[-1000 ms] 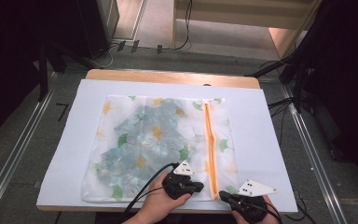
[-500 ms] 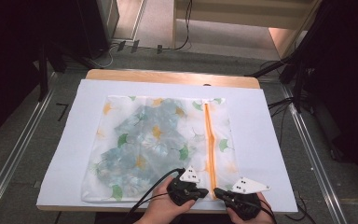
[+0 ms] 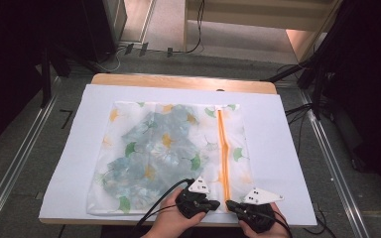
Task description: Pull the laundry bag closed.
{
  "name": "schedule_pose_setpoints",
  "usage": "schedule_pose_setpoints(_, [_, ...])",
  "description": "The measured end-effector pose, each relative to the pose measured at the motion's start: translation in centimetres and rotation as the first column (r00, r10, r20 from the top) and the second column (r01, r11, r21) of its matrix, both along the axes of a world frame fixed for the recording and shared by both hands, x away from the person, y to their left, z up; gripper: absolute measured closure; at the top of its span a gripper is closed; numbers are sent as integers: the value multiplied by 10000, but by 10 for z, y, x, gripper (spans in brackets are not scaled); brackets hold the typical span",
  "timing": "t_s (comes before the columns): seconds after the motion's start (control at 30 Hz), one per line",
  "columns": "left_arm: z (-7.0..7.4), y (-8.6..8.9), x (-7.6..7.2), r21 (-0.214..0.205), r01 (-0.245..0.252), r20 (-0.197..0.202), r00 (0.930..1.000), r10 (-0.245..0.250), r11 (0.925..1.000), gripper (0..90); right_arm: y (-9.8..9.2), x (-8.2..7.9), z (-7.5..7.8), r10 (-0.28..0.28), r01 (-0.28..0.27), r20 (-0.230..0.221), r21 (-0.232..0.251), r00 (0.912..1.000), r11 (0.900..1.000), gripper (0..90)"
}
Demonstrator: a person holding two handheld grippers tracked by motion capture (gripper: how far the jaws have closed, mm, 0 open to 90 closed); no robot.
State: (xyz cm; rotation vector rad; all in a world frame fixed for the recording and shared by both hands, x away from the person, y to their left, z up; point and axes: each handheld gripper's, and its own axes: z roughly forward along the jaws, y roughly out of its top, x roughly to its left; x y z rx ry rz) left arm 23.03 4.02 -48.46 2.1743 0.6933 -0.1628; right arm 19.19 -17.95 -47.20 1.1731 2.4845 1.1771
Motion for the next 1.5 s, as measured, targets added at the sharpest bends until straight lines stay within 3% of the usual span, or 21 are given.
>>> schedule_pose_setpoints(0.27, [0,-7,0,-73,252,-249,9994,-254,9997,894,-3,1,3,-43,45,-287,88,9996,10000,900])
schedule_pose_setpoints(0.43, [0,-10,-2,-52,231,-167,9996,-232,9997,900,-4,2,3,-258,266,-496,165,9984,9995,900])
schedule_pose_setpoints(0.73, [-1,-10,-3,32,381,-58,9993,-381,9993,900,-1,9,7,-544,543,-447,-33,9975,9985,900])
schedule_pose_setpoints(0.9, [-1,-9,-2,-33,260,-248,9994,-261,9997,900,0,11,8,-410,415,-604,62,9973,9991,900])
schedule_pose_setpoints(1.0, [0,-10,-2,-70,217,-221,9995,-218,9997,900,-2,10,7,-315,328,-879,133,9956,9994,900])
schedule_pose_setpoints(1.07, [2,-11,-5,110,88,191,9998,-90,9999,900,-3,8,5,-326,340,-895,136,9955,9993,900])
schedule_pose_setpoints(1.13, [3,-12,-6,76,23,130,9999,-24,10000,871,-4,6,5,-316,327,-962,98,9949,9994,900])
schedule_pose_setpoints(1.17, [4,-14,-5,-237,-155,-104,9998,152,9996,866,-4,6,4,-294,306,-973,111,9948,9995,900])
schedule_pose_setpoints(1.23, [5,-16,-6,-303,-167,-167,9997,162,9994,872,-5,7,3,-334,360,-1143,204,9929,9991,900])
schedule_pose_setpoints(1.27, [1,-21,-7,103,-97,-63,9999,98,9999,887,-5,8,3,-361,395,-1201,266,9921,9989,900])
schedule_pose_setpoints(1.33, [-2,-18,-6,-157,-112,-241,9997,108,9998,900,-6,8,2,-433,486,-1286,379,9907,9981,900])
schedule_pose_setpoints(1.4, [-2,-16,-3,-159,-6,-428,9991,-1,9999,900,-7,8,1,-587,655,-1338,476,9893,9967,900])
schedule_pose_setpoints(1.5, [-2,-17,-5,-134,48,-243,9997,-51,9999,900,-7,9,2,-763,839,-1320,530,9883,9951,900])
